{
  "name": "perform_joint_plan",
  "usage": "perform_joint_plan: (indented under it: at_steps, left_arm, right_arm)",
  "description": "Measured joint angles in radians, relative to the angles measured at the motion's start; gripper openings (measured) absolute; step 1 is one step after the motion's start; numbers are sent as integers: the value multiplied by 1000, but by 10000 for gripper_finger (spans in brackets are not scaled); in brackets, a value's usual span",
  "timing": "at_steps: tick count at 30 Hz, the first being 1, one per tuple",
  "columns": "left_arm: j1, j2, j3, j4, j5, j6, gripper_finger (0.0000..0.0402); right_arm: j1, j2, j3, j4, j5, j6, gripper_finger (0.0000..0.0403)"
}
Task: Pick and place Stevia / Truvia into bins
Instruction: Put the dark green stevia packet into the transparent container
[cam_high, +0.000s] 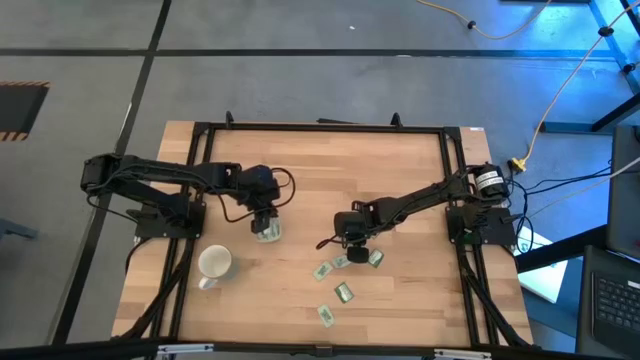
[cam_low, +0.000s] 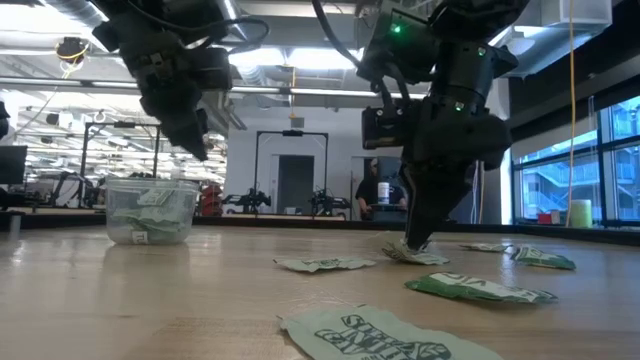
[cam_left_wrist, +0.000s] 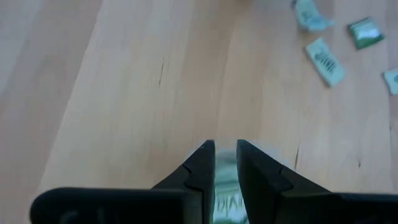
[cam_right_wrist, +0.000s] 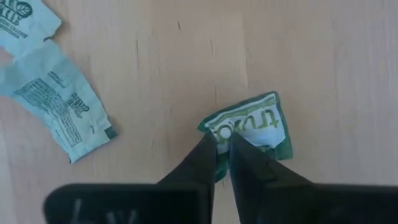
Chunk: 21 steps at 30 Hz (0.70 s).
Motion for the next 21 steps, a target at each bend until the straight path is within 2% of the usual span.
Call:
perform_joint_plan:
  at_steps: [6, 11, 16, 21]
  left_arm:
    - [0, 0, -4, 116, -3, 152, 61]
    - [-32, 0, -27, 286, -65, 410, 64]
    - [-90, 1, -49, 400, -66, 714, 84]
    - [-157, 23, -53, 457, -66, 862, 111]
  right_arm:
    - [1, 0, 34, 3, -8, -25, 33]
    - [15, 0, 131, -8, -11, -107, 33]
    - [37, -1, 246, -7, -14, -215, 32]
    - [64, -2, 330, 6, -51, -309, 34]
